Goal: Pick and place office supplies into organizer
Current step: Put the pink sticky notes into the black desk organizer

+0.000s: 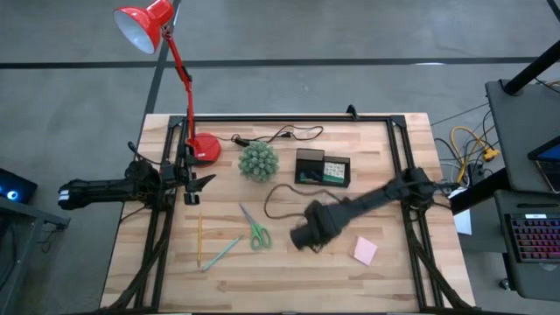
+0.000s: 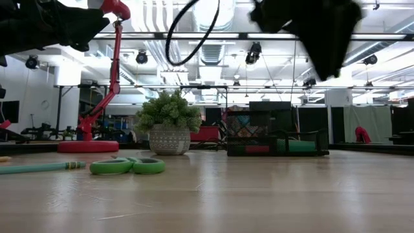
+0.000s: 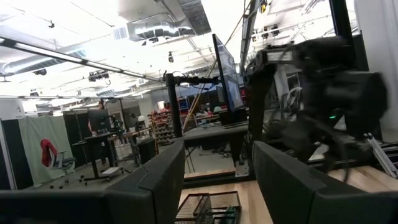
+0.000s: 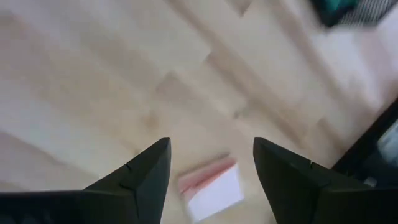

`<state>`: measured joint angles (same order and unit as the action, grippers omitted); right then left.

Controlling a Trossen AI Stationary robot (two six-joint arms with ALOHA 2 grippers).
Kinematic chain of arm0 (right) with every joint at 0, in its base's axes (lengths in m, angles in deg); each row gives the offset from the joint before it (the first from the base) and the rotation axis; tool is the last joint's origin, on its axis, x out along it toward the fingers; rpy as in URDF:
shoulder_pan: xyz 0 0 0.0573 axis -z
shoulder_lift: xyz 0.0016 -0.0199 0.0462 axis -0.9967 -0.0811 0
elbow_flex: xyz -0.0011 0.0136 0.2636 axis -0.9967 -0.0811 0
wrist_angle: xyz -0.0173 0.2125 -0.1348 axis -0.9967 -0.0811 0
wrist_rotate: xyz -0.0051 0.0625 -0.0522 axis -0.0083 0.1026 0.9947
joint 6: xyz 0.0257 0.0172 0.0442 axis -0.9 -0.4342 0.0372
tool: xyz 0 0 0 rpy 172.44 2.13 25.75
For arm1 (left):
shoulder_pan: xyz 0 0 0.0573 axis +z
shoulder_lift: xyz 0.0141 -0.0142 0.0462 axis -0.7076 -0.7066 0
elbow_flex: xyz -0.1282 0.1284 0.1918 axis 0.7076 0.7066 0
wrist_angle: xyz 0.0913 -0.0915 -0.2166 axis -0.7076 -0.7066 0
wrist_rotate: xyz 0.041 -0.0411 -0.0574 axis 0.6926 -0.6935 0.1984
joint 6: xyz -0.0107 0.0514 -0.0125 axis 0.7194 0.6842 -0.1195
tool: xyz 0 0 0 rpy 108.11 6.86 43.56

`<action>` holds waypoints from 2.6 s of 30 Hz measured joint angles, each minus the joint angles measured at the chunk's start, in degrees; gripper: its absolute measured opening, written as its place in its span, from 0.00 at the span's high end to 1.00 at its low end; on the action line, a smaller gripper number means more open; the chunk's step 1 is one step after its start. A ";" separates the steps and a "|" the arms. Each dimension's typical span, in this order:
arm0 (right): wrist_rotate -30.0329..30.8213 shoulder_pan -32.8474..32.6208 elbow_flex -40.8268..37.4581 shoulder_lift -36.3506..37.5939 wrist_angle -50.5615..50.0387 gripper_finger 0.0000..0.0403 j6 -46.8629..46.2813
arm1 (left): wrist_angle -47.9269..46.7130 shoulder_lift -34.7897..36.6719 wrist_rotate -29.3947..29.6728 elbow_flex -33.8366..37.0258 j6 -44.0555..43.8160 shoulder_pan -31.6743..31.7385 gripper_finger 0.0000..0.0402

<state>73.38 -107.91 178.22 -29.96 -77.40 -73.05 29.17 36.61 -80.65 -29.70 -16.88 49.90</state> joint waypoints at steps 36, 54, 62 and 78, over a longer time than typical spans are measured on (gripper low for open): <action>-0.51 -17.47 -22.02 -0.33 18.93 0.46 -48.98 | 0.02 0.07 0.00 0.00 0.17 -0.02 0.56; -2.15 -18.06 -24.83 -0.33 19.82 0.58 -48.56 | 0.02 0.06 0.00 0.00 0.17 -0.01 0.56; -2.04 -18.06 -24.74 -0.28 19.76 0.66 -47.45 | 0.02 0.07 0.00 0.00 0.17 -0.01 0.56; -2.02 -18.10 -25.24 -0.24 19.69 0.96 -43.49 | 0.02 0.05 0.00 0.00 0.15 -0.02 0.56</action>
<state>71.36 -126.01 152.98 -30.19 -57.70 -116.54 29.19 36.66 -80.65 -29.70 -16.73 49.88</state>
